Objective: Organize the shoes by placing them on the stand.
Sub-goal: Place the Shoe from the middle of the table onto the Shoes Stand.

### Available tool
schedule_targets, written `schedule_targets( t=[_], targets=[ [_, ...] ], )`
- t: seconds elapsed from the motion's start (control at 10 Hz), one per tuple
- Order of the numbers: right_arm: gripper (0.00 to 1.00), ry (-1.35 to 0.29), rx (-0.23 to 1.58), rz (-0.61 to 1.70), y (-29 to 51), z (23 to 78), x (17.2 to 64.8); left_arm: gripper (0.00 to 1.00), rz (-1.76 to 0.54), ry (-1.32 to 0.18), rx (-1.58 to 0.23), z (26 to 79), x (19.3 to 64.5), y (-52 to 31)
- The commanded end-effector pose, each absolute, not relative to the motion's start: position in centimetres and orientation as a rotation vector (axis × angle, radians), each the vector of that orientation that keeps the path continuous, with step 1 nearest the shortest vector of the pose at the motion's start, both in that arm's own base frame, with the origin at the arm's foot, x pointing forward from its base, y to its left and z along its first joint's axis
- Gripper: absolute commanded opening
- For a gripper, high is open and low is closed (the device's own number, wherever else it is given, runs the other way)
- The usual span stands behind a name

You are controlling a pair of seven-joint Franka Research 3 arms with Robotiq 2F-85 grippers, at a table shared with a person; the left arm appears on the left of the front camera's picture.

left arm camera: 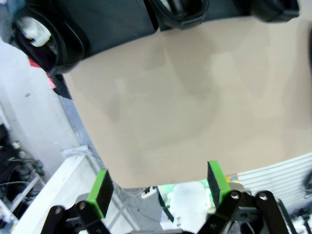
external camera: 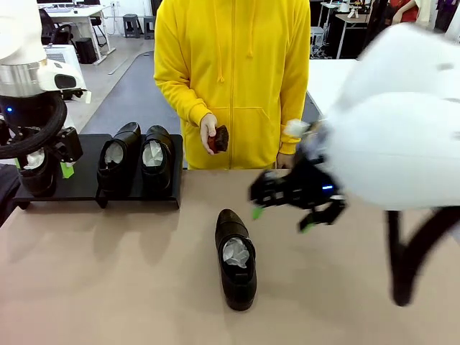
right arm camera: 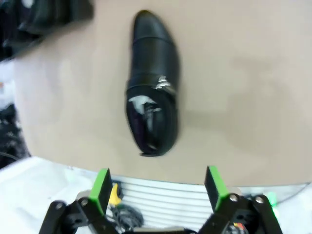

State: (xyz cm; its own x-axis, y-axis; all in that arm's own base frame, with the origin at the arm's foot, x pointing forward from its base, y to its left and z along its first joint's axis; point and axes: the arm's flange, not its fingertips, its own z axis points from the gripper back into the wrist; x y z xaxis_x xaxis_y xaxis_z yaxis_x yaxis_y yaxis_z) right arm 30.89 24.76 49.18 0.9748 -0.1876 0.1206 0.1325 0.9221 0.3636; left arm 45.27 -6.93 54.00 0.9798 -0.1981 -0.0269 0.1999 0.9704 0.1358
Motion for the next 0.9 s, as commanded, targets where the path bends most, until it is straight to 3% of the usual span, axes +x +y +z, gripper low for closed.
schedule_targets(
  t=[0.0,0.3,0.6,0.7,0.8],
  targets=[
    [1.0,-0.164,0.396,-0.388,18.6,48.9,30.4,1.0,-0.314,0.054,0.141,52.7,44.2,-10.1],
    [1.0,-0.202,0.517,-0.582,13.2,48.8,30.5,1.0,-0.385,0.179,-0.061,49.4,42.1,-19.1],
    [1.0,-0.219,0.589,-0.65,11.0,48.4,30.3,1.0,-0.145,0.071,-0.131,48.7,41.1,-22.7],
    [1.0,-0.209,0.596,-0.671,11.0,47.9,30.4,1.0,-0.151,0.045,-0.157,49.0,40.7,-22.7],
    [1.0,-0.175,0.629,-0.683,10.8,47.4,30.7,1.0,-0.268,-0.114,-0.182,51.1,40.6,-20.9]
  ],
)
